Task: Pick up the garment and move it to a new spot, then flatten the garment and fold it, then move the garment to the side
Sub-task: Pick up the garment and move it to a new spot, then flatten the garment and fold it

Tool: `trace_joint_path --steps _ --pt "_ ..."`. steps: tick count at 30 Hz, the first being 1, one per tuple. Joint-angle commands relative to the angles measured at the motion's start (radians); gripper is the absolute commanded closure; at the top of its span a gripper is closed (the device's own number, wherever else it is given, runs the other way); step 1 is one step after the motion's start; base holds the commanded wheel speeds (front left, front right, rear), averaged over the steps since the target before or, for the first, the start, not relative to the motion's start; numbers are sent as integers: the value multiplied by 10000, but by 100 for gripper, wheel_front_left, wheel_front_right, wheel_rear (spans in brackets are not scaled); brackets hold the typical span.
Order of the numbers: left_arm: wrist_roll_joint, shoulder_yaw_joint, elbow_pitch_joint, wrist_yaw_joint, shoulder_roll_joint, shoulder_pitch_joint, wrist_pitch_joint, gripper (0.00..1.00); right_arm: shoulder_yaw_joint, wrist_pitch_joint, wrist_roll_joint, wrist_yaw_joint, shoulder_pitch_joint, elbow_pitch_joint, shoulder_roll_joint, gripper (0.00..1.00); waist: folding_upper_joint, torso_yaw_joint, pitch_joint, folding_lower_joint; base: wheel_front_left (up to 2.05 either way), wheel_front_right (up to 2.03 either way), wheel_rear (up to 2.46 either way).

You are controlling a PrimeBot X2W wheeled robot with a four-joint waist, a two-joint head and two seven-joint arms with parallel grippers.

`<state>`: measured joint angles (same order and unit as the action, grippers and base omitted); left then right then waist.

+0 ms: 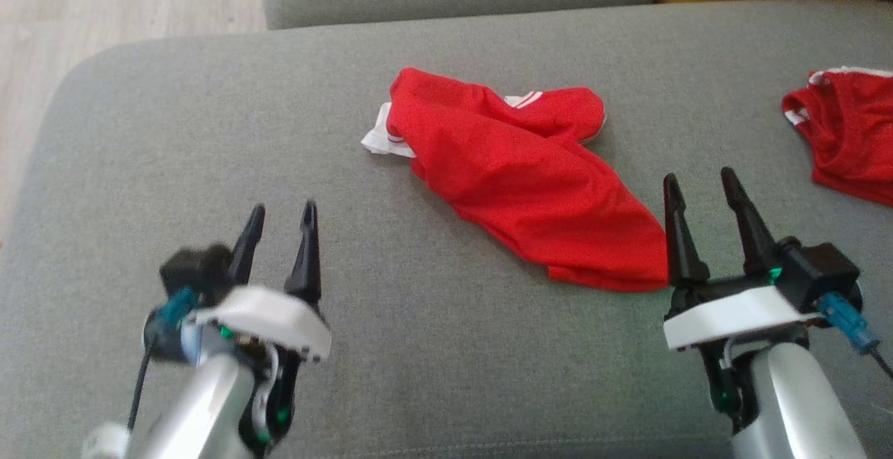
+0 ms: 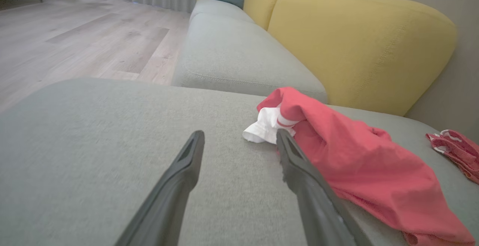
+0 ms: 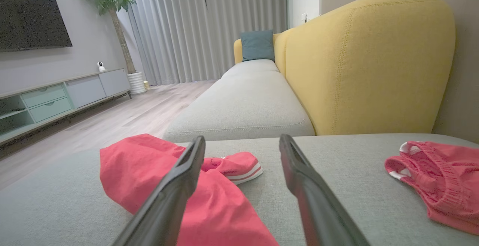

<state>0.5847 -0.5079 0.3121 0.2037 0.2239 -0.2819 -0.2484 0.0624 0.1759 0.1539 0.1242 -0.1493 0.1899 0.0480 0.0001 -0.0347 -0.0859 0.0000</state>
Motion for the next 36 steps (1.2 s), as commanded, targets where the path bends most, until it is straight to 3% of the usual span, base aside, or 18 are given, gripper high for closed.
trace_joint_path --steps 1,5,13,36 --pt "21 557 -678 177 290 98 -123 0 322 82 -10 65 -81 -292 22 0 -1 104 190 0 0 0 0" --pt "-261 1099 -1742 492 211 1184 -129 0 430 172 96 65 292 -248 22 0 -1 155 423 0 0 0 0" --pt "-967 1862 -2994 691 -103 2952 -132 0 509 273 255 65 663 -118 22 0 -1 215 712 0 0 0 0" --pt "-1470 2244 -3009 347 -452 3493 -133 0 681 254 297 65 686 194 22 0 -1 276 786 0 0 0 0"
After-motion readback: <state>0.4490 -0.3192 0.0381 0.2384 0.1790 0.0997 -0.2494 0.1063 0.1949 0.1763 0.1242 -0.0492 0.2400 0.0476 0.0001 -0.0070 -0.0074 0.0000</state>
